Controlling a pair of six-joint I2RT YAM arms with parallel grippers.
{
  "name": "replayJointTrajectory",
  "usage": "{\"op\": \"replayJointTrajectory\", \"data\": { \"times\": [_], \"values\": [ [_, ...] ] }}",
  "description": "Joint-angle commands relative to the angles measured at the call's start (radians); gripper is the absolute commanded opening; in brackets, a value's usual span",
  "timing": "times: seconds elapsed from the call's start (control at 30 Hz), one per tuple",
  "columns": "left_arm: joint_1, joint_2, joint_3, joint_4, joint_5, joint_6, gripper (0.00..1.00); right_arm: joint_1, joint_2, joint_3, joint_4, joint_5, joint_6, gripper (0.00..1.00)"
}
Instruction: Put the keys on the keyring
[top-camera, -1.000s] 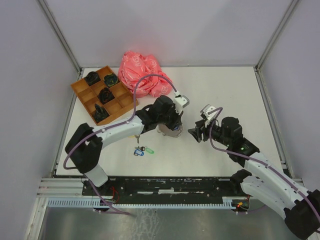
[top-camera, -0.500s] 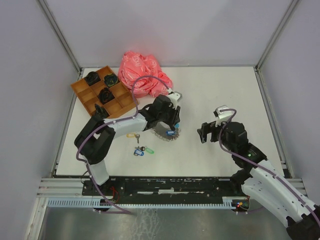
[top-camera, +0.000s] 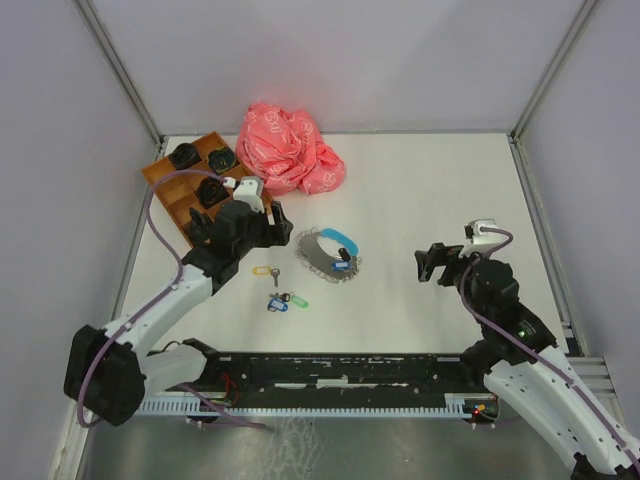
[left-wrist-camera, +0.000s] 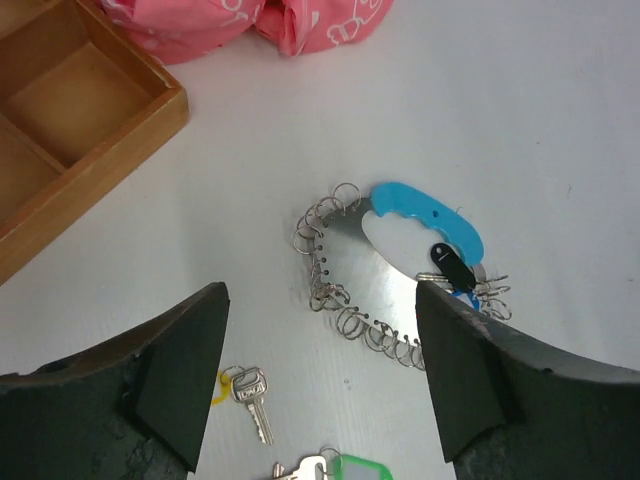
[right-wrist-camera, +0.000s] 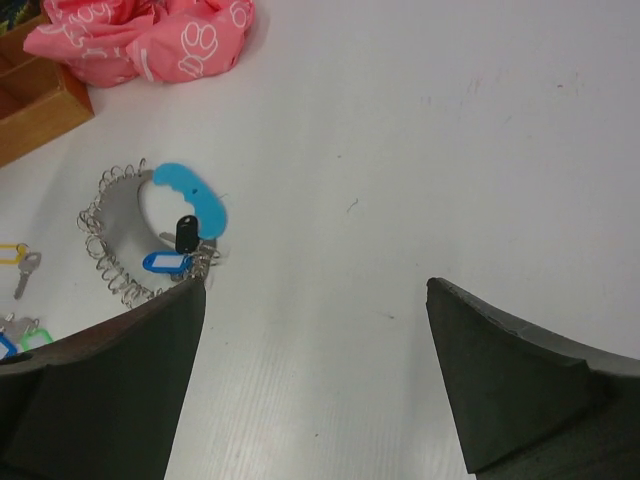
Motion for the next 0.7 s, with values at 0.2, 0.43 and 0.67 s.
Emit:
{"op": "replayJointTrajectory", "data": {
  "times": [0.2, 0.43, 0.67],
  "values": [
    [0.014, -0.408, 0.003, -0.257, -0.202, -0.036, 0.98, -0.001, 0.007, 0.211, -0.142, 0.089, -0.075, 1.00],
    [0.012, -0.619, 0.060, -0.291, -0.277, 0.109, 0.99, -0.001, 0.038, 0.294, -0.206, 0.120, -0.144, 1.00],
    [0.017, -0.688, -0.045, -0.203, -0.235, 0.131, 0.99, -0.001, 0.046, 0.304, -0.166, 0.117, -0.178, 1.00]
  ]
}}
